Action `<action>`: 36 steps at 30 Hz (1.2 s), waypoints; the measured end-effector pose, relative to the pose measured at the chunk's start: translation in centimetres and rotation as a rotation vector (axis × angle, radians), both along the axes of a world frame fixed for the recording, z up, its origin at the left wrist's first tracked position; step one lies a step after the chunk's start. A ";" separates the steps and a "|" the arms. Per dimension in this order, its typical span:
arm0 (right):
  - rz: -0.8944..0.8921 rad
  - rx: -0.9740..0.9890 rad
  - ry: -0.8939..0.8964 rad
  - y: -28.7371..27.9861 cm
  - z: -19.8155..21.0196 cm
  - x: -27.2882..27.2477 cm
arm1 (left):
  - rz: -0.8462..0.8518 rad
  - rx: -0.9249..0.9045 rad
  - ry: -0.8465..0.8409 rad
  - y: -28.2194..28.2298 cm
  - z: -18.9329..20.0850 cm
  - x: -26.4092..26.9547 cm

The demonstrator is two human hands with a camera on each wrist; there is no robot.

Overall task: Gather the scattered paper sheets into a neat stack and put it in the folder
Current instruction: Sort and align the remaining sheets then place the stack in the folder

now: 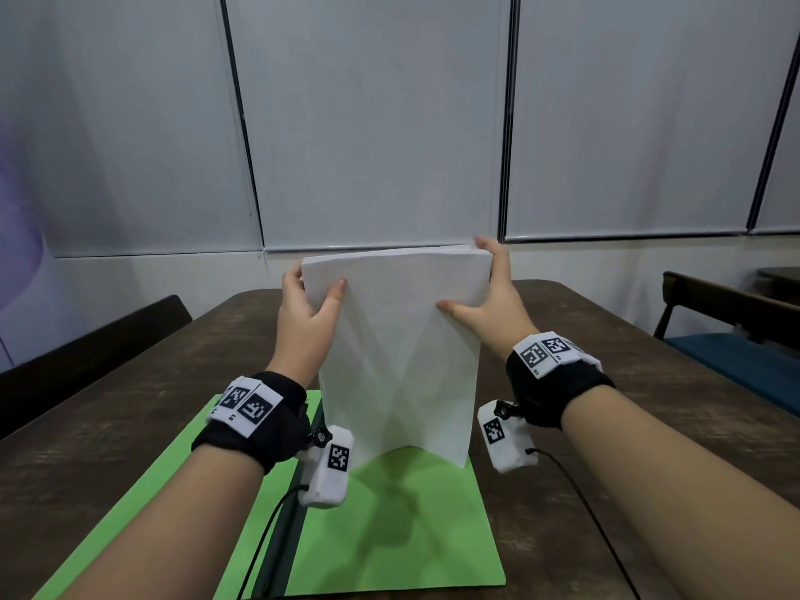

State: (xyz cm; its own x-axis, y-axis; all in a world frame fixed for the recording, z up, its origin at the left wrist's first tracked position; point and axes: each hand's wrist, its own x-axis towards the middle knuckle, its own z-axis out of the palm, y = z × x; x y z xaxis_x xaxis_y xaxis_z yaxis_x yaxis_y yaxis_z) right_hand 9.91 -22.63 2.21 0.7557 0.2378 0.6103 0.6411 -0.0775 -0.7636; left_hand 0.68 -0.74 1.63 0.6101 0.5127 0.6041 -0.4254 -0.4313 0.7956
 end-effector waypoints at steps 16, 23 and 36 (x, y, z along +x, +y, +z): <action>-0.129 0.277 0.293 3.6 -4.4 0.3 | 0.137 0.018 -0.007 -1.6 -3.4 0.8; -0.105 -0.034 0.324 3.8 -6.9 -2.7 | 0.041 0.056 0.213 -2.7 -6.2 -0.5; -0.044 0.179 0.336 2.6 -7.2 0.9 | 0.028 0.035 0.199 -1.7 -6.7 2.2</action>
State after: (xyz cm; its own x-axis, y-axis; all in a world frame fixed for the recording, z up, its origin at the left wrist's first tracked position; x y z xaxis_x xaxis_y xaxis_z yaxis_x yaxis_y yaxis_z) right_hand 10.78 -20.02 -4.96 0.9279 0.1126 0.3555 0.3515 0.0543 -0.9346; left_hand 2.85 -2.44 -5.03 0.7048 0.5120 0.4911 -0.2488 -0.4700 0.8469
